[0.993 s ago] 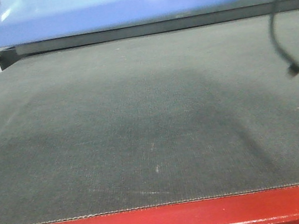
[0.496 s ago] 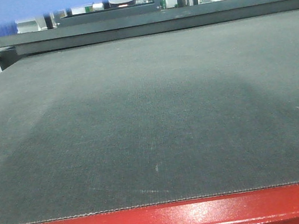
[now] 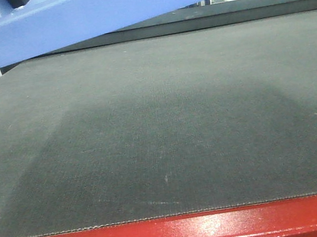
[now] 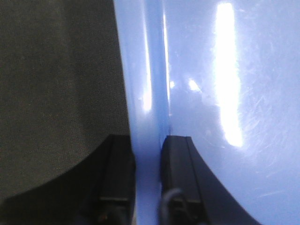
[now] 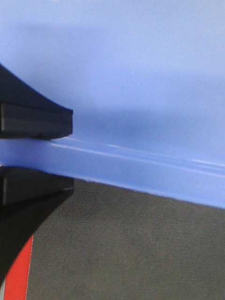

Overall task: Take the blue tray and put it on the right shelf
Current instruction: 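Hold the tray raised with both grippers while turning away from table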

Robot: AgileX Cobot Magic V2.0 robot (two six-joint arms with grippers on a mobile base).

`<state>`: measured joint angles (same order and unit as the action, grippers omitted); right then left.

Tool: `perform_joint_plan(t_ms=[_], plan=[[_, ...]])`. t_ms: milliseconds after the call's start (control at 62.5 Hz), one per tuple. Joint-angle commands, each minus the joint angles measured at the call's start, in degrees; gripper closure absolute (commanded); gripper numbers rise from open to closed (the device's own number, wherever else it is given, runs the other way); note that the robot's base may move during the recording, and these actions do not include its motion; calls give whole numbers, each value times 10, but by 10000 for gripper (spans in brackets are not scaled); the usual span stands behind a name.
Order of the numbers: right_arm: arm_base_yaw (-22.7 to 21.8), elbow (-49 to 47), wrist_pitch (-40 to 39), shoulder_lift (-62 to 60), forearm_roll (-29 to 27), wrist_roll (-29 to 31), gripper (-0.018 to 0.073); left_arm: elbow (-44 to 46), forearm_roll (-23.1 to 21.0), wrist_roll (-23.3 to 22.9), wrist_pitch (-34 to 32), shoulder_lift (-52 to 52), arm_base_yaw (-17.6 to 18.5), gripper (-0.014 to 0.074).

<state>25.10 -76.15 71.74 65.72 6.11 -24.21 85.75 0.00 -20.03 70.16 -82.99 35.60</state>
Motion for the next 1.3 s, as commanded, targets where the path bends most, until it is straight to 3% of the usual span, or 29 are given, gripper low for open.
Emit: perform_joint_plan(t_ms=[0, 1281], plan=[[2, -17, -23, -12, 11, 15, 537, 15, 10, 25, 66, 25, 9, 638], [1, -17, -25, -12, 11, 14, 537, 42, 23, 25, 61, 17, 9, 645]])
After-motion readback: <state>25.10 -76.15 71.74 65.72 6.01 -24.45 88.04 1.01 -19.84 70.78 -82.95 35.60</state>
